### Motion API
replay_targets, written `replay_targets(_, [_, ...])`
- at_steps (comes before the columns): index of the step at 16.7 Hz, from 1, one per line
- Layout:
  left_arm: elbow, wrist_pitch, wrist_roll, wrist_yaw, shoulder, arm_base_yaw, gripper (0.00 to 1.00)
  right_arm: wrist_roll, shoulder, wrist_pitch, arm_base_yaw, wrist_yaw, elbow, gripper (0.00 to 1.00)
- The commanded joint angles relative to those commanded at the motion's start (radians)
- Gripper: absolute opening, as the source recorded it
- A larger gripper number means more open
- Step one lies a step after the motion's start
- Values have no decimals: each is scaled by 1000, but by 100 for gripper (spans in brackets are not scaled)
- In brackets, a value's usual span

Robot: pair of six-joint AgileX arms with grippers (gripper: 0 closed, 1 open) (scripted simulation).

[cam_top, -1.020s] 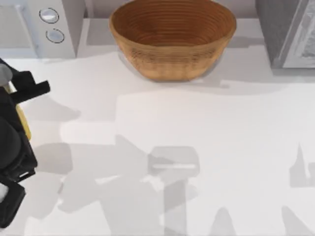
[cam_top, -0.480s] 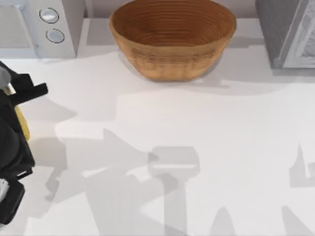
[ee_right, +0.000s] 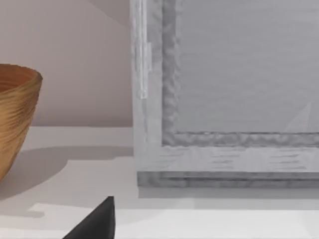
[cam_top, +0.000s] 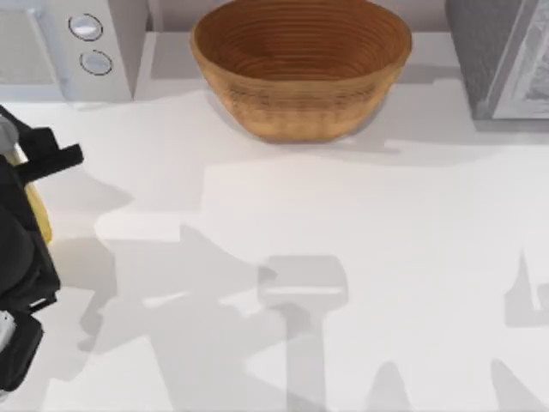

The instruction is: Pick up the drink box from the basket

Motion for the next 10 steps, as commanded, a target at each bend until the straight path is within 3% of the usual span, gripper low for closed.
replay_targets(4, [0,0,0,0,0,0,98,0,0,0,0,0,0,100])
replay_targets(10, [0,0,0,0,0,0,100,0,0,0,0,0,0,100])
